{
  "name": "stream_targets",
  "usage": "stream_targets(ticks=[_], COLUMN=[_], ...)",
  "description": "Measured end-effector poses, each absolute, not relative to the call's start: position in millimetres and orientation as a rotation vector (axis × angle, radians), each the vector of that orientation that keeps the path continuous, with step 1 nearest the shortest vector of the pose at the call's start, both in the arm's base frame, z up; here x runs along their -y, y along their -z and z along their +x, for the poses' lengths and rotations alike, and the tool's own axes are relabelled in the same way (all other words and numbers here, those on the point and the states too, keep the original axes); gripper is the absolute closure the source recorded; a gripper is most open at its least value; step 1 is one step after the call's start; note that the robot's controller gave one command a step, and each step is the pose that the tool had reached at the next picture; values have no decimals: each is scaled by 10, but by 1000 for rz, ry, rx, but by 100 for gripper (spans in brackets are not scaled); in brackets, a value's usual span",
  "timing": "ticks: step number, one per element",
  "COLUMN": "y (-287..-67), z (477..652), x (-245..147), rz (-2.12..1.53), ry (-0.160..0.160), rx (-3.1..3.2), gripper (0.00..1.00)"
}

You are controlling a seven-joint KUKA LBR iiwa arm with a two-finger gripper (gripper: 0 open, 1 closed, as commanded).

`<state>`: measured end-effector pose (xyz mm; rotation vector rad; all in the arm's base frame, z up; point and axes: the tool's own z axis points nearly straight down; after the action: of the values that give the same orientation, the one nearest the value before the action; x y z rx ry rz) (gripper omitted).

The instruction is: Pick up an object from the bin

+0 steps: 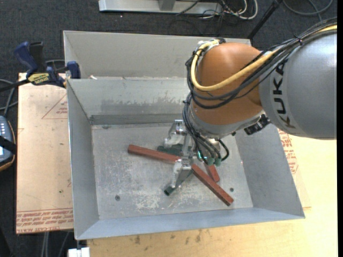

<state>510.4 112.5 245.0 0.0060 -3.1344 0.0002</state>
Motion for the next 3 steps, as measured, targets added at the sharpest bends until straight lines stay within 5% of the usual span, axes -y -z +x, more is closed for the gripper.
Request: stream_targets(ticks=[1, 2, 3], y=[-2492, -1810, -1579], z=[5120, 5407, 5848], x=[-1118, -1104, -886], rz=[0, -29, 237], ry=[2, 4, 2], rx=[3142, 3148, 3133], gripper=[0, 0, 0])
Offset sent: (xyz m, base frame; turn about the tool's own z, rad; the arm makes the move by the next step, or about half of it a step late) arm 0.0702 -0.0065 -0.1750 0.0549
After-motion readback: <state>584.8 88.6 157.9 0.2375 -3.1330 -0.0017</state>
